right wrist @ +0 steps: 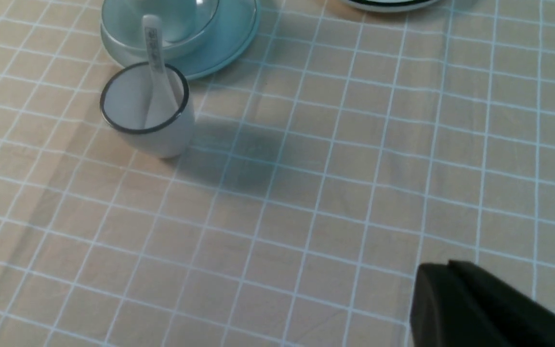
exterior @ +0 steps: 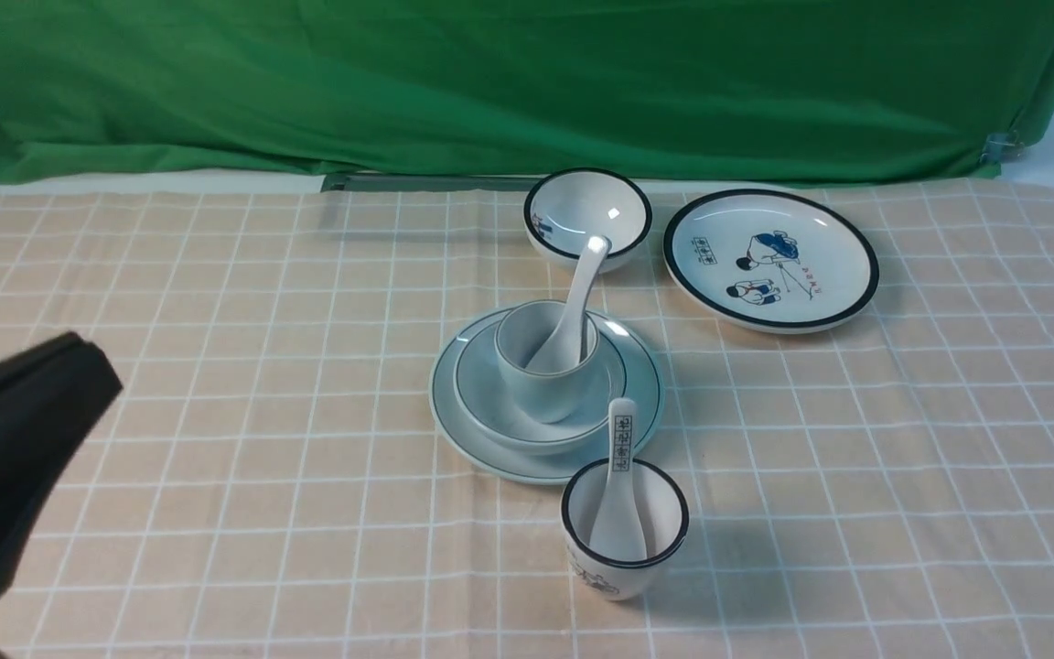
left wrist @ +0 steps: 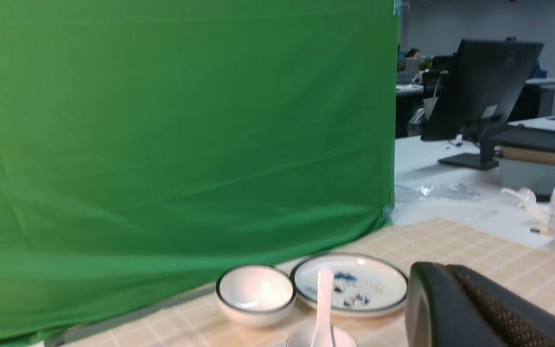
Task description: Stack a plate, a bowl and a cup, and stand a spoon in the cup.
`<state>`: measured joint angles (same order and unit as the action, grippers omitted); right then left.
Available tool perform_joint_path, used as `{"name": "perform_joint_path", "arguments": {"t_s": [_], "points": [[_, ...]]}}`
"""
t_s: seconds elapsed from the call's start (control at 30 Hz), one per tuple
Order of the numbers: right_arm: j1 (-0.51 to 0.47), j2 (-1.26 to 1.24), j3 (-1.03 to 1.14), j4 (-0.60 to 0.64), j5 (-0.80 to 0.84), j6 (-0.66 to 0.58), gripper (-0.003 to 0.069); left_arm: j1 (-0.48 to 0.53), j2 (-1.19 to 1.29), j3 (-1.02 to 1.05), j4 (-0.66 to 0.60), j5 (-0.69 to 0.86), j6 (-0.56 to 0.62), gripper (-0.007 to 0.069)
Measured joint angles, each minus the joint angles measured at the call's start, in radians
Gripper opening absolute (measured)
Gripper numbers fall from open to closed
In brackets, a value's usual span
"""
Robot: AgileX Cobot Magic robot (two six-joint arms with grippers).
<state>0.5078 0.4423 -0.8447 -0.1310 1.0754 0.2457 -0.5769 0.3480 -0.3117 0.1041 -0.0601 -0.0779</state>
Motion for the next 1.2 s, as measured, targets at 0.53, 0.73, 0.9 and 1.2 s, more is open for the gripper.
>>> {"name": "perform_joint_path", "arguments": {"t_s": [0.53,0.73,0.9,1.2], "points": [[-0.163,-0.044,0.026,0.005,-0.061,-0.023,0.0038,0.000,-0.004,0.227,0.004,0.002,0.000,0.0007],[-0.306,-0.151,0.173,0.089,-0.319,-0.246,0.0018,0.000,-0.005,0.278,0.004,0.004,0.000,0.0007],[-0.441,-0.305,0.537,0.131,-0.625,-0.316,0.0018,0.000,-0.005,0.317,0.004,0.011,0.005,0.0007],[-0.455,-0.440,0.849,0.131,-0.846,-0.315,0.0018,0.000,-0.005,0.317,0.004,0.008,0.008,0.0007]]}}
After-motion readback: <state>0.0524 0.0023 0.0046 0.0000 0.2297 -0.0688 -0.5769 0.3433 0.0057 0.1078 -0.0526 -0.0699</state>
